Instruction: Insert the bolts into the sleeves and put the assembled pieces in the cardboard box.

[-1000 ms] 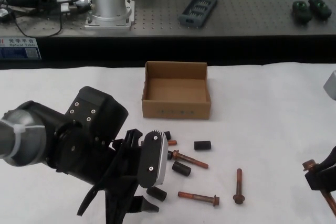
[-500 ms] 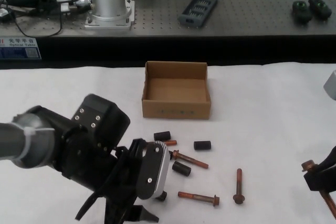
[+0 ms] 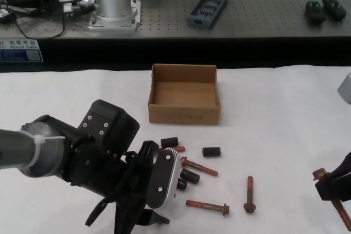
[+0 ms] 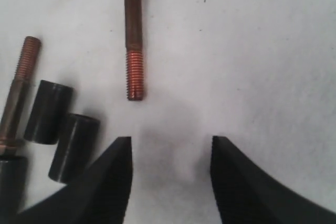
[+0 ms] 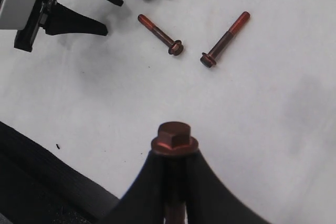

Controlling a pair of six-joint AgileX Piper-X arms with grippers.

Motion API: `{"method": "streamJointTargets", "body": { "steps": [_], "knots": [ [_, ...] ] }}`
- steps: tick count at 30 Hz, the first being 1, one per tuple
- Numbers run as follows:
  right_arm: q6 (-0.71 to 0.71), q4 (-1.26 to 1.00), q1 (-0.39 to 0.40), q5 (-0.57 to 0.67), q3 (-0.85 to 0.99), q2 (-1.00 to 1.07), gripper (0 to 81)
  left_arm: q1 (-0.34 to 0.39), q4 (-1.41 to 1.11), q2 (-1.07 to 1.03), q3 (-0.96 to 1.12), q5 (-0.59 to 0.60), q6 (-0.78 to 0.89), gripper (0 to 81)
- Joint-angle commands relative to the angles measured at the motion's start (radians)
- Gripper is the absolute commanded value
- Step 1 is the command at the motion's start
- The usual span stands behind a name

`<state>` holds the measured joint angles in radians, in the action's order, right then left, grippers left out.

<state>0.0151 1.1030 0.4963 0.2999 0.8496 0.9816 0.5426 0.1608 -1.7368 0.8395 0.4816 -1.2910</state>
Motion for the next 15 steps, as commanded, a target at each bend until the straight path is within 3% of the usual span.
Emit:
{"method": "streamJointTargets", "body": {
  "steps": [1, 15],
  "knots": [
    [-0.009, -0.012, -0.005, 0.017, 0.002, -0.012, 2.6, 0.004, -0.086, -0.012, 0.009, -0.031, -0.021, 34.5],
    [-0.009, -0.024, -0.005, 0.017, 0.002, -0.012, 2.6, 0.0, -0.186, -0.06, 0.021, -0.068, -0.028, 34.5]
  ]
}}
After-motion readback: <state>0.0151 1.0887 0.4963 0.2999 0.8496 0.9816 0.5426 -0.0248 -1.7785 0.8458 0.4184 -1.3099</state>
